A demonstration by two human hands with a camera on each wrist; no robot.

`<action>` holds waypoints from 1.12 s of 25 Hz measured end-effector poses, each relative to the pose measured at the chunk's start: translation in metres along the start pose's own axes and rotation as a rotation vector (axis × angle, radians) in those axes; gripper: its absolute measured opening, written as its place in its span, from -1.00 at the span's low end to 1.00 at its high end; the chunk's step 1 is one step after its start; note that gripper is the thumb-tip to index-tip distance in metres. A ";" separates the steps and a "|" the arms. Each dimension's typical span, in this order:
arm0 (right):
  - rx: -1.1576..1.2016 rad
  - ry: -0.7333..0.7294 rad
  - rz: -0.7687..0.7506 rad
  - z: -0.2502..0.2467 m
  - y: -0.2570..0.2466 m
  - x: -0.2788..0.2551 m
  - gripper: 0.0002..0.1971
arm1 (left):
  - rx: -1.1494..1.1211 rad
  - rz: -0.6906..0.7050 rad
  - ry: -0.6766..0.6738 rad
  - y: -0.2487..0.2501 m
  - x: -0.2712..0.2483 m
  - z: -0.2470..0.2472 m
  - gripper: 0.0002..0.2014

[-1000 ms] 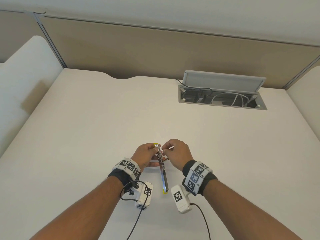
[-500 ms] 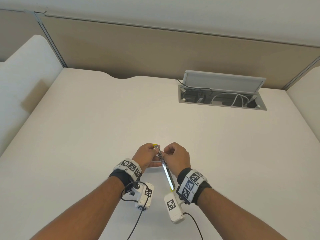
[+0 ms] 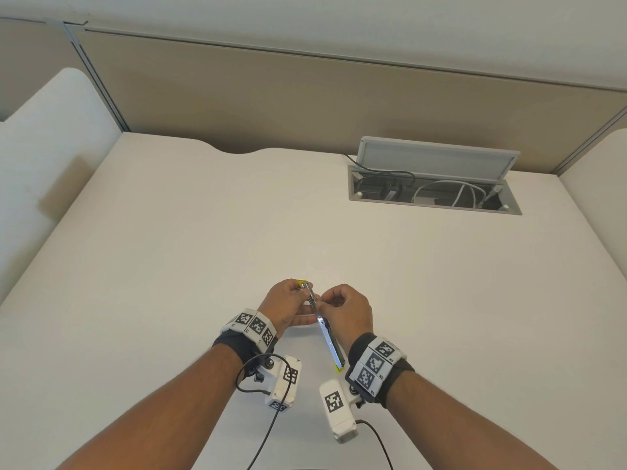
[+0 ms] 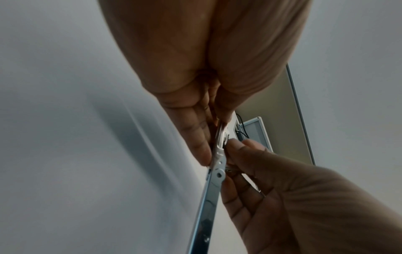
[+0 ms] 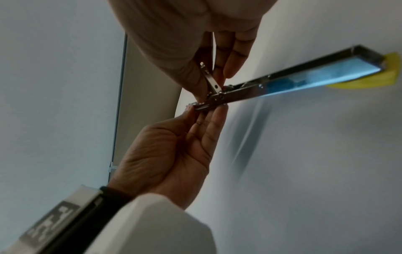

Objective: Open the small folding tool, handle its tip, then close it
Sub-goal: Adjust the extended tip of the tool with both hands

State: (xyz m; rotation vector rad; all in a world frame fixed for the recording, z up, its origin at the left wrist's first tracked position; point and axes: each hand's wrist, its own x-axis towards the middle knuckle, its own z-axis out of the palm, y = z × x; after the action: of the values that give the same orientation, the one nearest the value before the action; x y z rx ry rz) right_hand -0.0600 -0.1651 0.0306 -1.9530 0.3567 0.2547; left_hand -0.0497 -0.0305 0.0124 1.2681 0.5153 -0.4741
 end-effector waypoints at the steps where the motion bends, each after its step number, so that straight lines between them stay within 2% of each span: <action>1: -0.019 -0.010 -0.005 -0.001 0.000 0.000 -0.91 | -0.001 0.000 0.003 0.000 0.000 0.000 -0.79; 4: -0.097 -0.039 -0.029 -0.003 0.000 -0.003 -0.94 | -0.016 0.005 0.014 0.000 0.000 -0.001 -0.81; 10: -0.159 -0.034 -0.084 -0.003 -0.001 -0.007 -0.86 | -0.026 -0.004 0.024 -0.001 0.002 -0.003 -0.85; 14: -0.127 -0.023 -0.040 0.001 -0.003 -0.007 -0.86 | -0.004 -0.003 0.017 -0.005 0.002 -0.002 -0.85; 22: -0.214 -0.070 -0.107 -0.006 -0.003 -0.011 -0.87 | -0.020 -0.015 0.023 -0.004 0.003 -0.005 -0.79; 28: -0.347 -0.110 -0.100 -0.012 -0.004 -0.006 -0.85 | 0.001 -0.015 0.012 -0.002 0.002 -0.003 -0.75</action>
State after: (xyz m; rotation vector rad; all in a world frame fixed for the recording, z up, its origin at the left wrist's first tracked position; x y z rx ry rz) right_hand -0.0643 -0.1735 0.0407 -2.2785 0.1484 0.3766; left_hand -0.0493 -0.0279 0.0090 1.2698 0.5350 -0.4796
